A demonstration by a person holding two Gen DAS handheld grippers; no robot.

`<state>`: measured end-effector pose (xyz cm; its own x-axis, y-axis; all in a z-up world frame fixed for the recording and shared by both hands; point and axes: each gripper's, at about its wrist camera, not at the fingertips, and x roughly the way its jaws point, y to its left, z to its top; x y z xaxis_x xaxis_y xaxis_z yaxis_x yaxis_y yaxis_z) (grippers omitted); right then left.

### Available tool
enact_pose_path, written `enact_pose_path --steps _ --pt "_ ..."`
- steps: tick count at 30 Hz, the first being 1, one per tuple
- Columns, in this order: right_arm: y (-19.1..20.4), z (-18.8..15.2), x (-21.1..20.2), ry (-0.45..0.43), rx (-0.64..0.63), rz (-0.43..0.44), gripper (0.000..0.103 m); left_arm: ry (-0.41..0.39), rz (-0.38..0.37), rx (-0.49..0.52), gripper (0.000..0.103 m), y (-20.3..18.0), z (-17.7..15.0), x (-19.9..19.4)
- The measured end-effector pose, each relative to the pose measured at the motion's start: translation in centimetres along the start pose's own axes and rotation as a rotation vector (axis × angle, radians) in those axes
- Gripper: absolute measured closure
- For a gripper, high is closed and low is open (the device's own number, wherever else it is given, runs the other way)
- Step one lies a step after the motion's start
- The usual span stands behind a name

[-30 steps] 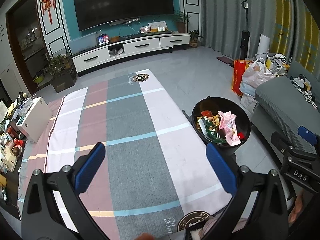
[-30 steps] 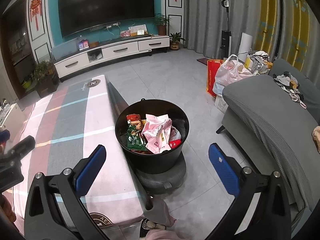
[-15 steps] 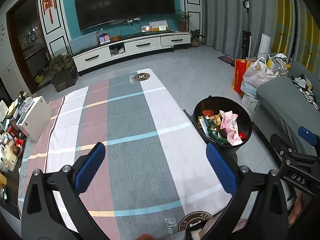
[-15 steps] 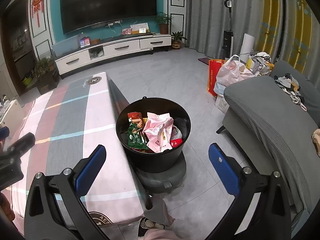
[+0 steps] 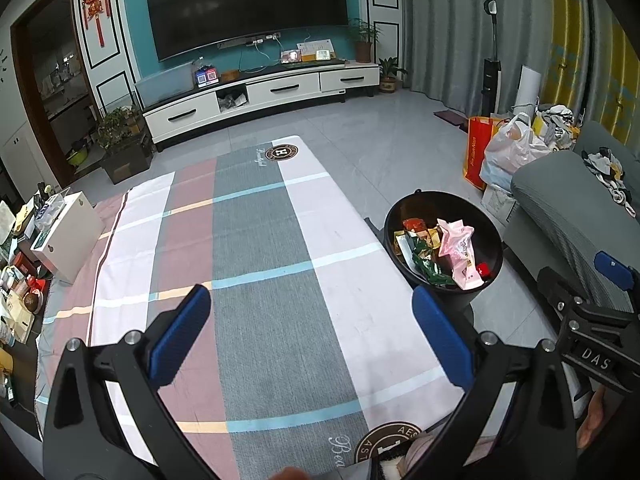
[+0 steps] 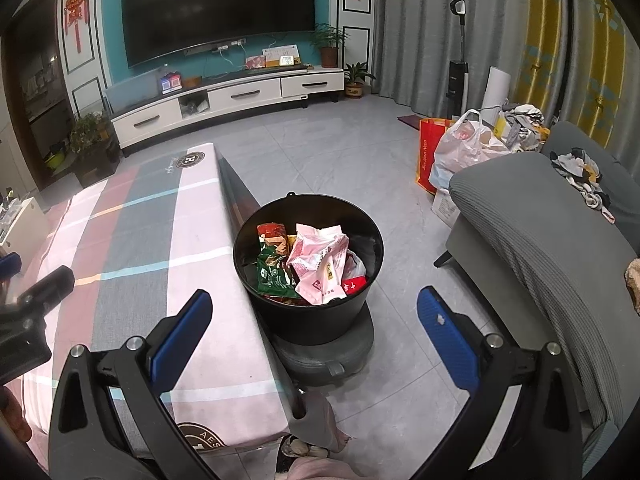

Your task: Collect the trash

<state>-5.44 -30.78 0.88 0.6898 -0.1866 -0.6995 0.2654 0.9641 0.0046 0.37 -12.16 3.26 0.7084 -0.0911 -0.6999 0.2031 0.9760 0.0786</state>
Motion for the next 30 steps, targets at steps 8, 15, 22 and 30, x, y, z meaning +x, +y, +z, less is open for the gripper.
enact_pose_path --steps 8,15,22,30 --pt "0.01 0.00 0.00 0.000 0.000 0.001 0.003 0.001 0.001 0.007 0.003 -0.09 0.05 0.01" --pt "0.02 -0.01 -0.03 -0.001 0.002 0.001 0.003 0.000 0.006 0.011 0.003 -0.18 0.09 0.04" --pt "0.09 -0.01 0.03 0.000 0.001 0.000 0.003 0.004 0.006 0.015 0.003 -0.24 0.11 0.11" --pt "0.03 0.03 0.05 0.001 0.001 0.000 0.003 -0.004 -0.005 0.012 0.003 -0.24 0.05 0.01"
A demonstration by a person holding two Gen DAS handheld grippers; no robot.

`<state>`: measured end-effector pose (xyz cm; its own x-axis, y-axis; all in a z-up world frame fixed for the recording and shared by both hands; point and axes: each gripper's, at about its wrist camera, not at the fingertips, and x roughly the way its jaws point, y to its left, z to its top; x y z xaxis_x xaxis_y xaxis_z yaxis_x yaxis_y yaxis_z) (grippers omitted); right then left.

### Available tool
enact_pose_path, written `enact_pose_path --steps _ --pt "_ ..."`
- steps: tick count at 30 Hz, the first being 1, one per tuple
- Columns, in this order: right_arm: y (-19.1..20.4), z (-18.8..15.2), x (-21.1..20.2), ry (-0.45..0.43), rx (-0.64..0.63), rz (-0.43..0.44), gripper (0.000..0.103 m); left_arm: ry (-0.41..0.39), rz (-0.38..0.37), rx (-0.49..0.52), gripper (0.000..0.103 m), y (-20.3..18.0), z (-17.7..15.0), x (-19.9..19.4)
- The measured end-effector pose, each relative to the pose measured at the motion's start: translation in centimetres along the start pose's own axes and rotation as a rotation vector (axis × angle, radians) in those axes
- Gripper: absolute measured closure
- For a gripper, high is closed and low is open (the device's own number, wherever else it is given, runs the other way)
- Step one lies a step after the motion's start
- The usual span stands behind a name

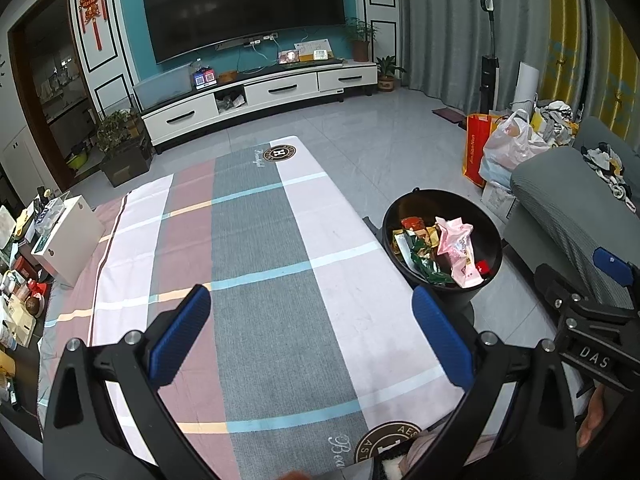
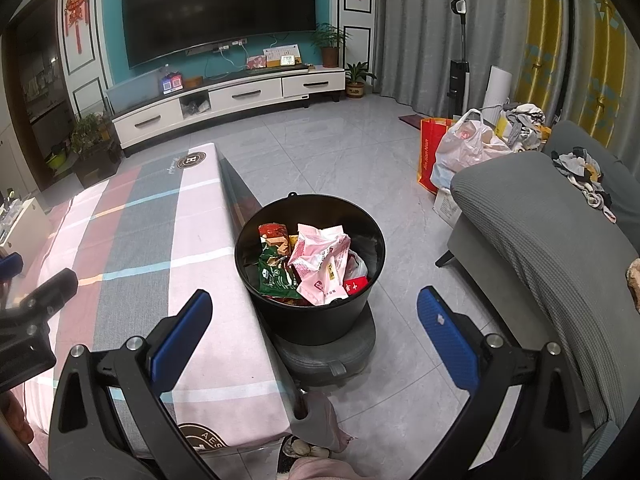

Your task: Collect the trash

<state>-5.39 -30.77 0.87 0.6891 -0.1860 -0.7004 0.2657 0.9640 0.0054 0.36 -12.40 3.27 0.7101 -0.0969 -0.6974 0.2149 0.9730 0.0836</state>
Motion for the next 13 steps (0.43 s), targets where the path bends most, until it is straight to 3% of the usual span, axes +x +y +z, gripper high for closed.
enact_pose_path --steps 13 --pt "-0.08 0.02 0.01 0.000 0.001 0.000 0.003 0.013 -0.006 0.004 0.003 -0.19 0.00 0.25"
